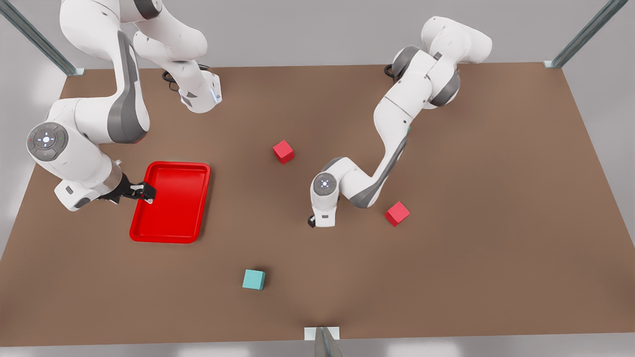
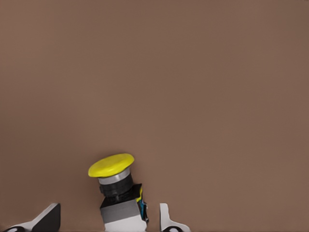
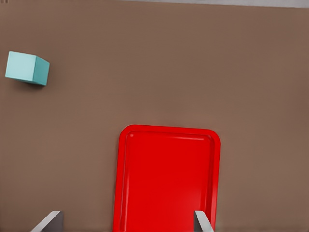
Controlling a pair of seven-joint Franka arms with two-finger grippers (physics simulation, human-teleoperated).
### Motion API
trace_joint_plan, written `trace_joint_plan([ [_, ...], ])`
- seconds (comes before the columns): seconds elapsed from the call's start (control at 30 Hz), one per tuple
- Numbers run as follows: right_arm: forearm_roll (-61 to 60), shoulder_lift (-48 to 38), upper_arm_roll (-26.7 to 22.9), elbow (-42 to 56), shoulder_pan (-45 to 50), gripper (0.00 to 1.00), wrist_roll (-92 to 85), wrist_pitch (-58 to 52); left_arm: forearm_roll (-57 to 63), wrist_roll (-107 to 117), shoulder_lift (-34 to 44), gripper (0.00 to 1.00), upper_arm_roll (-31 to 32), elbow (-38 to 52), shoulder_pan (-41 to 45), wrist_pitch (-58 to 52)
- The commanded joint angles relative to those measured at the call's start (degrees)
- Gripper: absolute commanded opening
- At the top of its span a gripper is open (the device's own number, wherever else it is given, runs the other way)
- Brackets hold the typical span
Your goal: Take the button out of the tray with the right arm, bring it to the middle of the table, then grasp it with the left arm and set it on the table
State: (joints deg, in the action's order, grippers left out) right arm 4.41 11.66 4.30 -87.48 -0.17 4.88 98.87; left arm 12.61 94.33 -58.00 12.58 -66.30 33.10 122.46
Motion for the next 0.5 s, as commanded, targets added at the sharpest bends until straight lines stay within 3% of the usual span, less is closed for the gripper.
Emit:
trace_joint_plan([
  [0.0, 0.0, -0.1, 0.0, 0.0, 0.0, 1.00, 4.1, -0.1, 0.1, 22.7, -0.3, 1.00, 0.1, 0.0, 0.2, 1.8],
  [0.33, 0.0, 0.3, 0.2, 0.6, 0.5, 1.00, 4.2, 0.2, 0.1, 22.9, -0.9, 1.00, 0.0, -0.3, 0.5, 2.3],
  [0.47, 0.0, 0.3, 0.1, 0.6, 0.5, 1.00, 4.4, -0.2, 0.1, 22.9, -1.2, 0.95, 0.0, -0.4, 0.5, 2.3],
])
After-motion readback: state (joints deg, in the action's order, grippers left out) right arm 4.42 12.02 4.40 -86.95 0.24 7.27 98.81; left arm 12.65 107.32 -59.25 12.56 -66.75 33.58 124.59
